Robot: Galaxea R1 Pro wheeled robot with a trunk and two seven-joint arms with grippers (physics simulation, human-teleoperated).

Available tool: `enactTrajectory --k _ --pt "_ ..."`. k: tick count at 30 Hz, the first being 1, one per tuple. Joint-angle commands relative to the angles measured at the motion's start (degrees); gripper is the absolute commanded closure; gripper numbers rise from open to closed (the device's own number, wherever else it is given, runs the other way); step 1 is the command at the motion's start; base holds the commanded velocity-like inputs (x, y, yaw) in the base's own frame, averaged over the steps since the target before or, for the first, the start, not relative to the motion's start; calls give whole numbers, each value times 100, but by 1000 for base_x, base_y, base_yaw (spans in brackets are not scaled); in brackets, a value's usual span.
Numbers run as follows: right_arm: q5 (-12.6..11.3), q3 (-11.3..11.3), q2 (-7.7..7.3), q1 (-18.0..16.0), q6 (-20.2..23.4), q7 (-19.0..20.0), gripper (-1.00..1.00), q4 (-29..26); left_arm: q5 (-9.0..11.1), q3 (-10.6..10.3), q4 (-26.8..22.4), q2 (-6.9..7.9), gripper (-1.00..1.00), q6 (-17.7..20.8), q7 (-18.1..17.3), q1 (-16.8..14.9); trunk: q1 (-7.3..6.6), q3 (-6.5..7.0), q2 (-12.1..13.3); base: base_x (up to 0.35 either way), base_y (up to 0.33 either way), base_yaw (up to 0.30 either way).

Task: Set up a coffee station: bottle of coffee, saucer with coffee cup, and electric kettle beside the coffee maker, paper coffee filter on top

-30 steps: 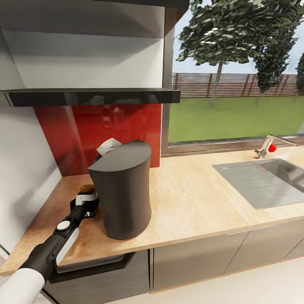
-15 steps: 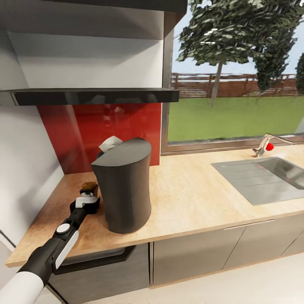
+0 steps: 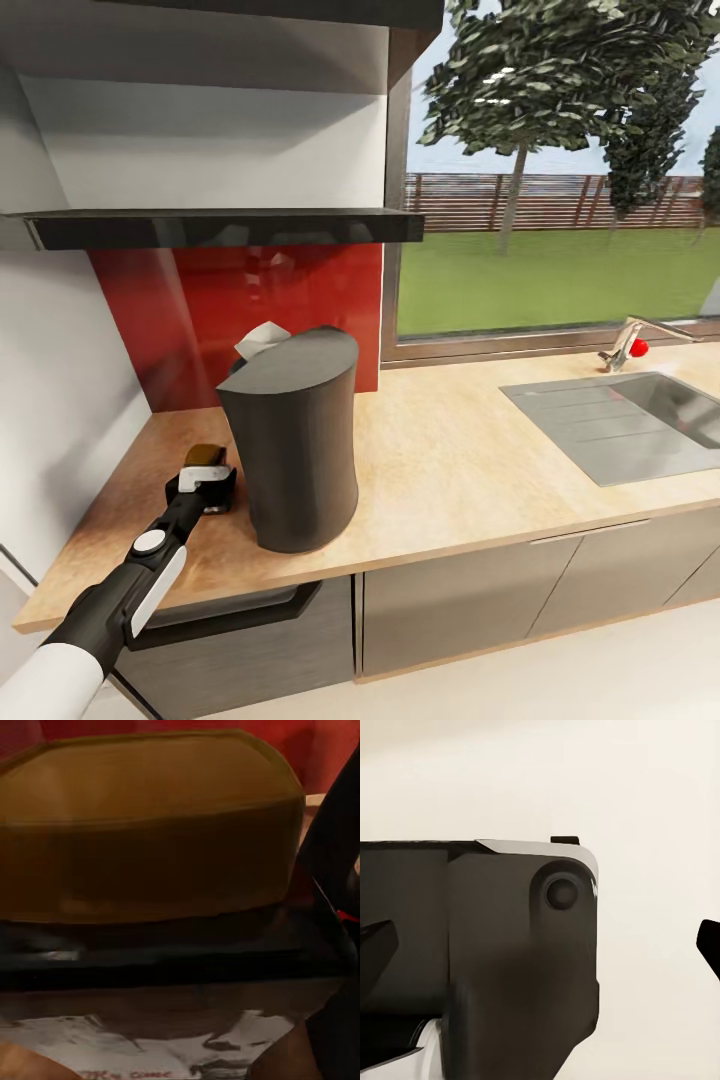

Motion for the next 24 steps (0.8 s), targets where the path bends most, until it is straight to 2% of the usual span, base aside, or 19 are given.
enactTrajectory --k 1,24 --pt "2 -3 2 -4 -19 -8 -100 4 58 -41 0 10 -100 -23 52 -7 3 -12 -12 0 0 0" --pt "2 -2 2 -4 -19 -8 -100 2 58 -38 -67 10 -100 -23 52 -7 3 -12 -12 0 0 0"
